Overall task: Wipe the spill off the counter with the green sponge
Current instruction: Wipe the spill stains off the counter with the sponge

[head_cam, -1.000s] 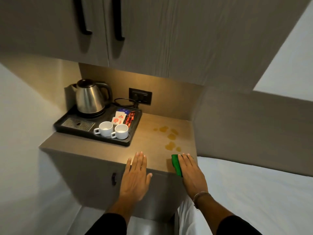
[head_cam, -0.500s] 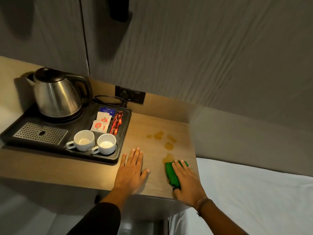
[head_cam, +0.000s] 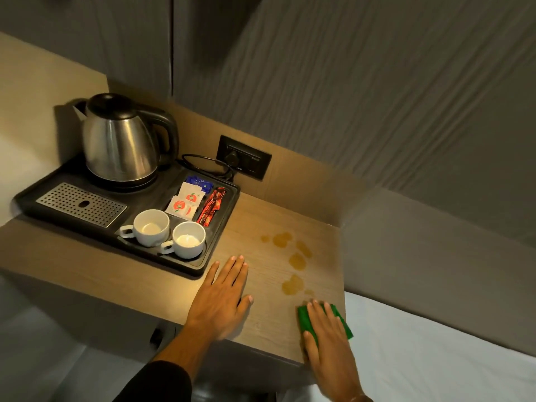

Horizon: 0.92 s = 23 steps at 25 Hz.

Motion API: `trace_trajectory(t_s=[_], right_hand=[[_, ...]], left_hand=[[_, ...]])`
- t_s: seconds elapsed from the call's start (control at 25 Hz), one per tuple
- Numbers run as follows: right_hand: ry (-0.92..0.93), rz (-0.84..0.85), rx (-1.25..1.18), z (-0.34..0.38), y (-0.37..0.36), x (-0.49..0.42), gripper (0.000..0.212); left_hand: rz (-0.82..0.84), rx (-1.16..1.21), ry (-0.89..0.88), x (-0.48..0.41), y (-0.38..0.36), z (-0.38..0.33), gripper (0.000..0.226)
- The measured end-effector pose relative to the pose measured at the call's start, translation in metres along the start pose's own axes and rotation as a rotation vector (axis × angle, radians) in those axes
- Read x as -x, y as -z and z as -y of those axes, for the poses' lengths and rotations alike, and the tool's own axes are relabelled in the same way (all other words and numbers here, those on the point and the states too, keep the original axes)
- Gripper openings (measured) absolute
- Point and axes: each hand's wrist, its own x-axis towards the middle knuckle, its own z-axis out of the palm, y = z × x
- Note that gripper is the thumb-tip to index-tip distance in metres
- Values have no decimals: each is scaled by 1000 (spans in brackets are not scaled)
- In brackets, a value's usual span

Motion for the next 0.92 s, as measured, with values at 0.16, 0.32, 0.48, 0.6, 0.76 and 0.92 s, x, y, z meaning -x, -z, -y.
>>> trace_trajectory(t_s=[0.16, 0.32, 0.48, 0.6, 0.76, 0.92], right_hand=[[-127, -94, -182, 8, 17, -63, 51], [102, 15, -108, 6, 0, -25, 55], [-59, -75, -124, -24, 17, -52, 50], [-5, -31, -174, 29, 10, -83, 49], [188, -4, -112, -11, -3, -22, 53], [-14, -86, -151, 0, 11, -91, 48]], left_hand=[[-41, -12, -12, -1, -4, 1, 73], [-53, 7, -3, -2, -5, 4, 73], [-63, 4, -12, -2, -8, 2, 73], [-75, 5, -11, -3, -6, 2, 73], [-77, 15, -3, -2, -8, 2, 73], [-78, 23, -8, -3, -9, 2, 72]])
